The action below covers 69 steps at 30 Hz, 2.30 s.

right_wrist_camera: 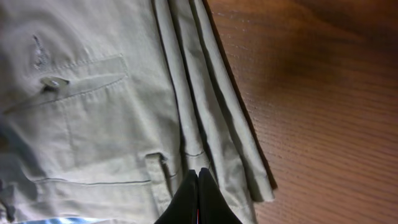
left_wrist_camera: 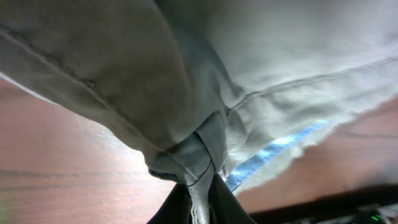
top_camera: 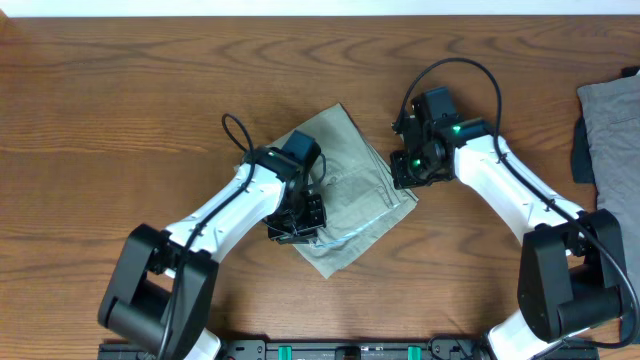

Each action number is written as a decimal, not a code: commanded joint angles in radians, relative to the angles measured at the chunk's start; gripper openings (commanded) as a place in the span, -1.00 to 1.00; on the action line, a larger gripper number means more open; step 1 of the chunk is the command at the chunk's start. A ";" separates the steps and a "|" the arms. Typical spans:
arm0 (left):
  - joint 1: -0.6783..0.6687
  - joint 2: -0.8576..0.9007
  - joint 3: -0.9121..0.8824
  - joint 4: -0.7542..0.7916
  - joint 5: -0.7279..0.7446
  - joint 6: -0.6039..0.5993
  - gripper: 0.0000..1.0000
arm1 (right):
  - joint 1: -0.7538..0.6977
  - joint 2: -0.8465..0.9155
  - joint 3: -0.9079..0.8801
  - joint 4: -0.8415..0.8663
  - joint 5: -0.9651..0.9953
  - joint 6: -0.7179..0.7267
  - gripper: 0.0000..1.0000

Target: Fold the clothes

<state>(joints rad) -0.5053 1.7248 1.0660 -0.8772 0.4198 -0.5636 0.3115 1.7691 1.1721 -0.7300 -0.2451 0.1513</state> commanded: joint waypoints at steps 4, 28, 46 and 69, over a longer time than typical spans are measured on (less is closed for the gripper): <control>0.026 0.072 -0.010 0.030 -0.076 0.117 -0.74 | -0.004 0.012 -0.091 0.082 0.010 -0.010 -0.98; 0.185 0.084 0.010 0.242 -0.148 0.343 -0.69 | -0.007 -0.017 -0.222 0.095 0.004 0.114 -0.98; 0.185 0.084 0.023 0.241 -0.148 0.334 -0.66 | -0.003 -0.050 -0.138 0.069 -0.111 0.126 -0.25; 0.185 0.084 0.023 0.239 -0.143 0.319 -0.58 | -0.056 -0.113 -0.207 0.232 -0.156 0.172 -0.14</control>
<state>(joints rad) -0.3252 1.7935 1.0649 -0.6357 0.2848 -0.2359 0.2806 1.7054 0.9012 -0.4755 -0.3866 0.3229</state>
